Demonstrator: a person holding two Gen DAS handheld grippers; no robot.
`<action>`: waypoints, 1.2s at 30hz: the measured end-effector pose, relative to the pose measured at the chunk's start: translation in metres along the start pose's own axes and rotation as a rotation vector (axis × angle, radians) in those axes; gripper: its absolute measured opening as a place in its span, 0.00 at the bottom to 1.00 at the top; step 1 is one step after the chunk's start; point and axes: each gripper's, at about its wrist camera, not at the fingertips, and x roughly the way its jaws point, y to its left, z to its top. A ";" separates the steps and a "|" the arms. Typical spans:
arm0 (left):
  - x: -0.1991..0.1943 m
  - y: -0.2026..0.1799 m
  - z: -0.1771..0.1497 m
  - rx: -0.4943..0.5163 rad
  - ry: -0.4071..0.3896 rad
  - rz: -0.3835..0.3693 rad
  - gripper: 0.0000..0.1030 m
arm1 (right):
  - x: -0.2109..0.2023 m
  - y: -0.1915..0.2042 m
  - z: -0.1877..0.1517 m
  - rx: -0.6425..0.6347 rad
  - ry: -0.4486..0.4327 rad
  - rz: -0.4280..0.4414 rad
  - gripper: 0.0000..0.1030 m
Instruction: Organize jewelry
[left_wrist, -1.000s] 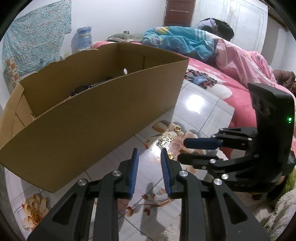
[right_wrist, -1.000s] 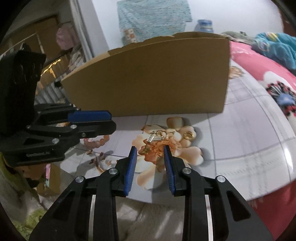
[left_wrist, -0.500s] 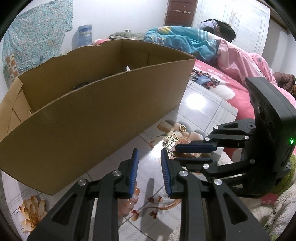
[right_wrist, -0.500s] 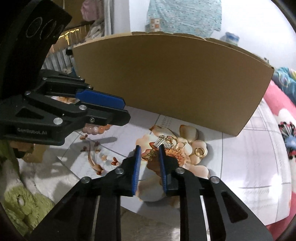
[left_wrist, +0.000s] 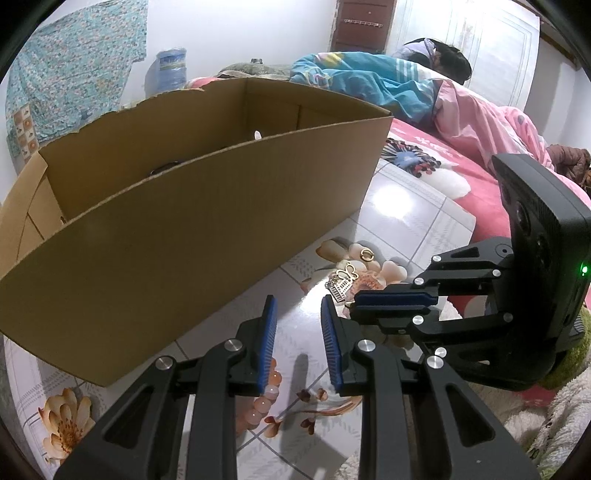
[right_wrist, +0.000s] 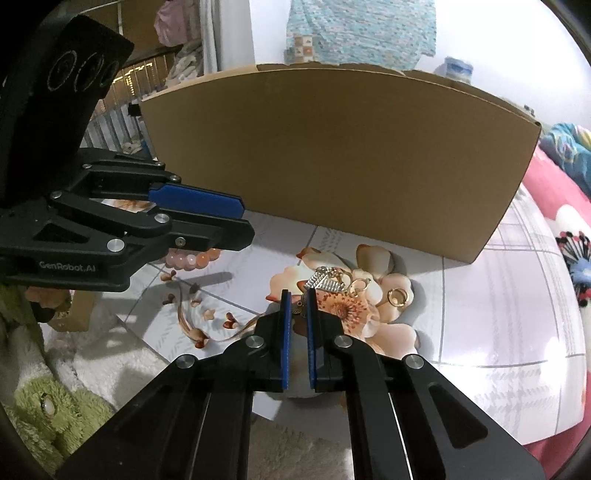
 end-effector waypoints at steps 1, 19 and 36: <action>0.000 0.000 0.000 0.001 -0.001 -0.001 0.23 | -0.001 -0.001 -0.002 0.005 0.000 -0.002 0.05; 0.025 -0.017 0.012 0.003 0.021 -0.066 0.23 | -0.039 -0.030 -0.019 0.120 -0.057 -0.079 0.05; 0.046 -0.034 0.013 0.105 0.095 0.011 0.10 | -0.035 -0.028 -0.019 0.146 -0.077 -0.076 0.05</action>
